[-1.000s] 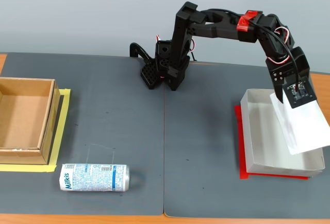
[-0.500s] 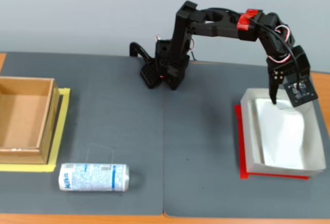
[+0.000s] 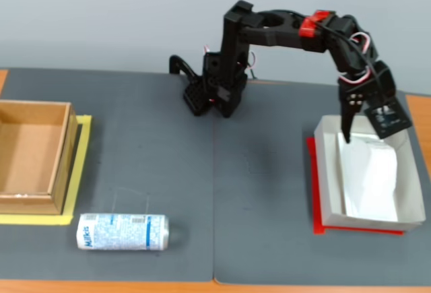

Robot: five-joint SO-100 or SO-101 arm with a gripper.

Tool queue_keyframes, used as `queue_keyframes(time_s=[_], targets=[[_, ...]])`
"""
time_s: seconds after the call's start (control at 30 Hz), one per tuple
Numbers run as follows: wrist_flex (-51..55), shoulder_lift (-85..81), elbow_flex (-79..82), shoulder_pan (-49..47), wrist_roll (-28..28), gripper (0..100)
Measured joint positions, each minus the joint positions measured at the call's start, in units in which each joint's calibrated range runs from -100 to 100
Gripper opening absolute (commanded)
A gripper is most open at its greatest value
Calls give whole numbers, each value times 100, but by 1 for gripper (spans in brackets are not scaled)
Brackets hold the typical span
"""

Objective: Pick the sandwich and put it in the gray box

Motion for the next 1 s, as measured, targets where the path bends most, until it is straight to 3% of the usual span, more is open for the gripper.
queue_keyframes(time_s=[0.13,0.5,1.0], targets=[[61,-739,736,501,317,14],[61,-3322,3242,1916,982,2],[191,-6202,6367,3316,1275,2]])
